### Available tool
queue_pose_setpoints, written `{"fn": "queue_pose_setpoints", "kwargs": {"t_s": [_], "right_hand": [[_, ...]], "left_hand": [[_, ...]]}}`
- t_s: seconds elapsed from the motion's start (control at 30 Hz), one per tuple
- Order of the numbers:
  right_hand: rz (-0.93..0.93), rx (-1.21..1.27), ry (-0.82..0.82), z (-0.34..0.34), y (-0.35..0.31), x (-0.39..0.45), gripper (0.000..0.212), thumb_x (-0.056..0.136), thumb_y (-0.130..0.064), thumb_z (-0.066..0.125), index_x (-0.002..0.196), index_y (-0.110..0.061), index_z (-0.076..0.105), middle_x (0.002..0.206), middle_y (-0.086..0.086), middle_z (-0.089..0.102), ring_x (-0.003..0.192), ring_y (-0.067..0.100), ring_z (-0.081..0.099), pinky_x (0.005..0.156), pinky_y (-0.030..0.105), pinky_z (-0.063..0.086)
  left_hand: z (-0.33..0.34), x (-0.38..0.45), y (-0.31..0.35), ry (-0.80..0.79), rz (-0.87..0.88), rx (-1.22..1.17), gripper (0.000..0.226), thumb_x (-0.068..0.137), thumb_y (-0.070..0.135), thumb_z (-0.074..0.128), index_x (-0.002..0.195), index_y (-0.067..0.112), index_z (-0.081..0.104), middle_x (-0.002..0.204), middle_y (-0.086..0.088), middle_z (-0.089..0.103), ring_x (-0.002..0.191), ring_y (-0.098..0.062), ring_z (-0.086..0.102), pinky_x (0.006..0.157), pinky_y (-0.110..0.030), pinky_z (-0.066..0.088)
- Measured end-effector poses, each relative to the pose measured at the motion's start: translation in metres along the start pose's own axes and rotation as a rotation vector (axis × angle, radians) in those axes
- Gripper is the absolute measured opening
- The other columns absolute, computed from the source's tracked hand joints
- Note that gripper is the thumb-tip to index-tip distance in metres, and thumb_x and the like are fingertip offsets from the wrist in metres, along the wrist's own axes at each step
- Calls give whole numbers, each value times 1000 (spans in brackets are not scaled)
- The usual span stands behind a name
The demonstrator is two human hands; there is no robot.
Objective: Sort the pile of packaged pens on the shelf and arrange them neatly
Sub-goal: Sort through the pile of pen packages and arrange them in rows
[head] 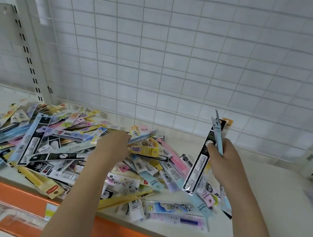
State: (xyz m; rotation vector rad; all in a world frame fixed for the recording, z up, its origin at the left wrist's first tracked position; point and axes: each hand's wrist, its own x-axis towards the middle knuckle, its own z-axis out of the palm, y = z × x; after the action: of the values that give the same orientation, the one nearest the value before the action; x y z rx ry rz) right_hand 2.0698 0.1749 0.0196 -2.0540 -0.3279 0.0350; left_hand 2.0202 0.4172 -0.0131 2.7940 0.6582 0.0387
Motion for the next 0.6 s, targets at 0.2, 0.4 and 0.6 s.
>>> {"fn": "queue_pose_setpoints", "kwargs": {"t_s": [0.2,0.4,0.6], "right_hand": [[30,41,-2,-2,6,3,27,98,-26,41,72,-18,37,60,1,41,51,17,38,52,27,27],[-1,72,-40,3,7,3,9,100,-23,34,102,-19,42,87,1,64,59,22,61,50,27,37],[-118,51,20,8,6,1,14,100,-28,37,107,-18,43,79,-2,59,61,15,52,59,27,41]], "left_hand": [[-22,-2,4,104,83,121,24,96,25,45,97,6,61,77,-4,42,92,-29,48,82,-35,39],[-46,-22,6,202,118,-129,18,97,20,40,88,8,49,83,-8,59,80,-32,56,75,-43,48],[-49,-50,18,263,151,-528,10,98,18,39,98,11,45,81,-20,59,66,-29,52,55,-33,39]]}}
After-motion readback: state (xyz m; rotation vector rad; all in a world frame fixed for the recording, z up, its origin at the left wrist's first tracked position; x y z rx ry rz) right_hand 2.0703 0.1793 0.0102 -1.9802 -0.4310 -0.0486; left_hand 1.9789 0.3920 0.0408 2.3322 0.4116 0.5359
